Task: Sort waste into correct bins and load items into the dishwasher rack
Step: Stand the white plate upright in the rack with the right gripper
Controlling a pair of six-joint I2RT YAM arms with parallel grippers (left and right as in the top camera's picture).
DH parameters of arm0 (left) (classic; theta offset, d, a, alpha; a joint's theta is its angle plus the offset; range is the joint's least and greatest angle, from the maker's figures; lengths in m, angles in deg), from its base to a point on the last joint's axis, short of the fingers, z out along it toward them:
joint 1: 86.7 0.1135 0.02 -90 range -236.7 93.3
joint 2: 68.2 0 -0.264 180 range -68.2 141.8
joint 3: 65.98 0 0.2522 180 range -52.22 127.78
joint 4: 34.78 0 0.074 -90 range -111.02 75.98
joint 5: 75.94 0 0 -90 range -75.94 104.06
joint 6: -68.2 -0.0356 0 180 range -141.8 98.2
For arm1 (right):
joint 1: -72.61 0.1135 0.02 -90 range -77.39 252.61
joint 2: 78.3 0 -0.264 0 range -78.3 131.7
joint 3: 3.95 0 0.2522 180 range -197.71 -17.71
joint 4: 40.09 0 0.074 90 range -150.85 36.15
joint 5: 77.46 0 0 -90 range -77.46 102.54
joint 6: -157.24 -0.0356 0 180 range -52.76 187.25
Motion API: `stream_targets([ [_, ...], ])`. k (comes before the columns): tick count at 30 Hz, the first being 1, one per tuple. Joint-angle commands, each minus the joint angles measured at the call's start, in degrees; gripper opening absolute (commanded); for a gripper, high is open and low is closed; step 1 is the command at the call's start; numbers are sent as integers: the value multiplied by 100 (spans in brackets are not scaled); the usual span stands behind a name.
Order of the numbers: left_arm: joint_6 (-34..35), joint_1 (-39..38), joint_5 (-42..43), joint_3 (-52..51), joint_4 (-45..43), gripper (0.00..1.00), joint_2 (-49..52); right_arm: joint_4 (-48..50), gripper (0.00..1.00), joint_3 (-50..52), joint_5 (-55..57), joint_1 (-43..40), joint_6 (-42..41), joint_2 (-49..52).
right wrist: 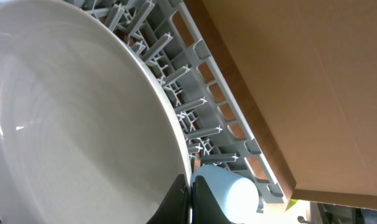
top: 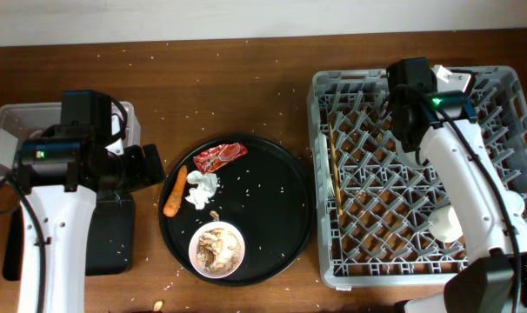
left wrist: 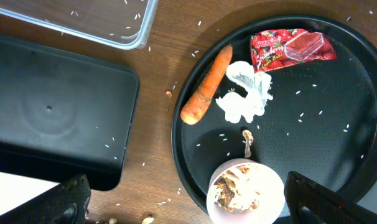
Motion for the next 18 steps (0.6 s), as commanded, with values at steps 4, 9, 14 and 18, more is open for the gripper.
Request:
stream_targets([
  [4, -52, 35, 2, 98, 4, 99, -81, -52, 74, -297, -151, 671, -42, -1237],
  [9, -50, 35, 2, 98, 4, 99, -81, -1333, 87, -1362, -5136, 1386, -61, -3567],
  [14, -50, 35, 2, 98, 4, 99, -81, -1937, 99, -1401, -7298, 1526, -372, -4365],
  [18, -50, 35, 2, 98, 4, 99, -81, -1958, 99, -1401, -8150, 1528, -365, -3327],
])
